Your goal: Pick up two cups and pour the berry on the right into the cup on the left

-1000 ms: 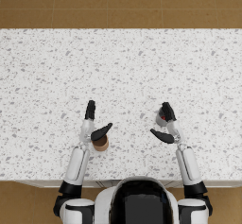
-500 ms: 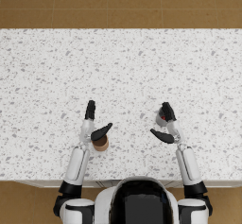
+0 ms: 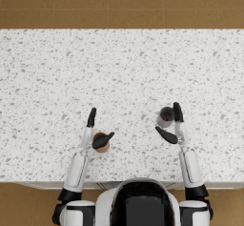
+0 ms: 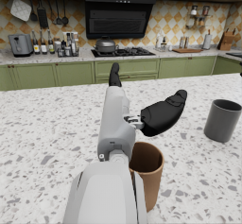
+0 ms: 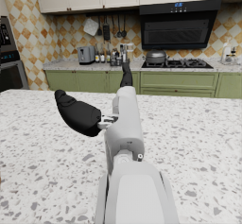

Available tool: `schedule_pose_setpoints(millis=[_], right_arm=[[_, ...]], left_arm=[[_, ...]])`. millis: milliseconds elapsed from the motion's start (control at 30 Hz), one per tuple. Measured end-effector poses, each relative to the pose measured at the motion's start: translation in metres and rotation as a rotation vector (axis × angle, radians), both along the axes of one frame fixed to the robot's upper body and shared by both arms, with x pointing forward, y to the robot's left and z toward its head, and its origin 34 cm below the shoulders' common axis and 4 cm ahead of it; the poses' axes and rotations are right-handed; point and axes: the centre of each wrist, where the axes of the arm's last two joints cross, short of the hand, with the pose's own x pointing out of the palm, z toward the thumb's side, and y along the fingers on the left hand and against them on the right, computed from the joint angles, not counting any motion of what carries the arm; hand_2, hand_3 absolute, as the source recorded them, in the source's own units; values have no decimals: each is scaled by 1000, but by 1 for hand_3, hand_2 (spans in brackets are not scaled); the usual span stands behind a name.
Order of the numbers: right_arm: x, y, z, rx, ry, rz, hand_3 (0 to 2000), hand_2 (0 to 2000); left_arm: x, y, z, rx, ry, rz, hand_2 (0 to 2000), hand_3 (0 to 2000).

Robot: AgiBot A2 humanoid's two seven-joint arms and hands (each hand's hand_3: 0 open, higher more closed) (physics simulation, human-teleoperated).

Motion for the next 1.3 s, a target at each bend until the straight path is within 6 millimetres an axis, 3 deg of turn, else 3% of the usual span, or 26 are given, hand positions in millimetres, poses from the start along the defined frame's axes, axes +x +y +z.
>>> schedule_pose_setpoints(millis=[333, 600, 900, 1300], right_arm=[[10, -8, -15, -132, 24, -95, 0, 0], [20, -12, -40, -127, 122, -124, 0, 0], [27, -20, -68, -112, 230, -165, 0, 0], [40, -17, -103, -97, 373, -174, 0, 0]], left_arm=[[-31, 21, -21, 167, 56, 75, 0, 0], [-51, 19, -42, 191, 153, 42, 0, 0], [-51, 20, -67, 186, 245, 56, 0, 0], [-49, 17, -86, 166, 310, 67, 0, 0]])
